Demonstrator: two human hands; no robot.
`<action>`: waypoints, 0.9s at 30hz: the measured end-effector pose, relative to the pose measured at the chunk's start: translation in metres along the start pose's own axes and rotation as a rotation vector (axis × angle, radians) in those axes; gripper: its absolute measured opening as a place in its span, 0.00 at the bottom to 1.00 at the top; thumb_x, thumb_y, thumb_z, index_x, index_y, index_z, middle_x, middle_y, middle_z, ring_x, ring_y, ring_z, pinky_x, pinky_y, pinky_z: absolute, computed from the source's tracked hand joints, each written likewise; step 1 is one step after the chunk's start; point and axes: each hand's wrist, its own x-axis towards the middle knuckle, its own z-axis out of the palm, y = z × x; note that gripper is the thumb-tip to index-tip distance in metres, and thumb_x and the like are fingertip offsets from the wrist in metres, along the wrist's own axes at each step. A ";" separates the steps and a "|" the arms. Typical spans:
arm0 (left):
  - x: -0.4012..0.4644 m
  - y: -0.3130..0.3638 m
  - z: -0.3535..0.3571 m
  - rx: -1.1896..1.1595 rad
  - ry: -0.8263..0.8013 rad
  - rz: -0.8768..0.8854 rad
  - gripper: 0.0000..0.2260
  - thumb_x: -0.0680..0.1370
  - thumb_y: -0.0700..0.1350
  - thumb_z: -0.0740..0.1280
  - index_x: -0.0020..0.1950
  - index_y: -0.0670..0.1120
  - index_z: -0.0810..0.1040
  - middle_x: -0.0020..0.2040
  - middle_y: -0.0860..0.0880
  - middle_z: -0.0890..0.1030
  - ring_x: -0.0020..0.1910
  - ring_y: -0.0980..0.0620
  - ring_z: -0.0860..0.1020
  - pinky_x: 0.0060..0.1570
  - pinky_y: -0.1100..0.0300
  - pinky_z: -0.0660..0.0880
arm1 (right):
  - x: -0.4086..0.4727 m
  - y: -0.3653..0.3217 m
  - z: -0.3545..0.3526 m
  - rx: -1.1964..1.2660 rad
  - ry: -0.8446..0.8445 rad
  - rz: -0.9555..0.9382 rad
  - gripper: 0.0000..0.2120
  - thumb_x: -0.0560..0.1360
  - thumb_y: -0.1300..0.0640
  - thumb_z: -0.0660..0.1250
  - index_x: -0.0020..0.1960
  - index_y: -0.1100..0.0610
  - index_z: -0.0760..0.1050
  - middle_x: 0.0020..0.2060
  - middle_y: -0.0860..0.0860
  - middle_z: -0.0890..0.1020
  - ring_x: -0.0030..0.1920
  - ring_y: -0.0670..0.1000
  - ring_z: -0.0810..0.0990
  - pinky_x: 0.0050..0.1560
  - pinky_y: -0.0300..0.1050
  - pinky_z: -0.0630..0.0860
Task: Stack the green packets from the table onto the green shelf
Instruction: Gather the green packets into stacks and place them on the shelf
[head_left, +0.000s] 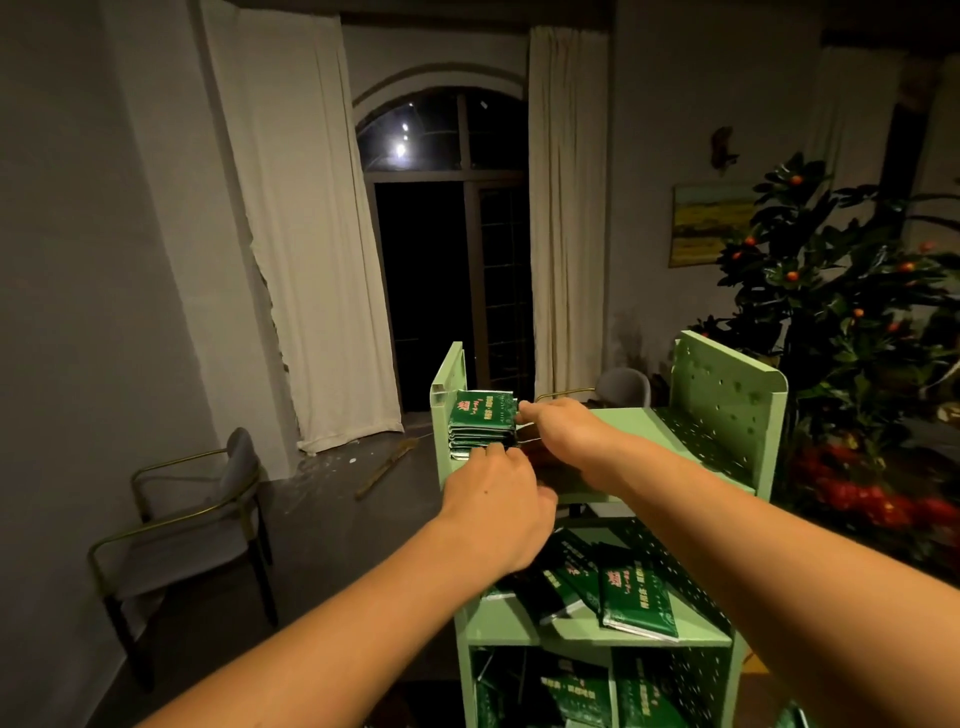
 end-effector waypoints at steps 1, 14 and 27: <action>-0.003 0.000 -0.001 0.020 0.000 0.025 0.18 0.85 0.51 0.54 0.64 0.40 0.73 0.61 0.40 0.75 0.60 0.41 0.73 0.57 0.48 0.74 | 0.000 0.002 -0.002 -0.032 0.006 -0.017 0.13 0.84 0.54 0.57 0.52 0.56 0.79 0.53 0.56 0.83 0.54 0.55 0.81 0.53 0.50 0.78; -0.028 0.019 -0.002 -0.098 0.080 0.161 0.08 0.82 0.48 0.56 0.48 0.47 0.70 0.51 0.44 0.79 0.46 0.44 0.75 0.42 0.52 0.71 | -0.078 0.029 -0.067 -0.284 -0.143 -0.185 0.10 0.82 0.59 0.62 0.48 0.59 0.82 0.37 0.54 0.80 0.29 0.46 0.71 0.27 0.37 0.67; -0.056 0.033 0.088 -0.062 -0.344 0.152 0.19 0.83 0.50 0.57 0.73 0.44 0.68 0.69 0.43 0.70 0.67 0.42 0.71 0.62 0.48 0.72 | -0.096 0.142 -0.042 -1.131 -0.303 -0.098 0.11 0.80 0.52 0.63 0.60 0.51 0.76 0.62 0.54 0.78 0.61 0.55 0.77 0.62 0.51 0.76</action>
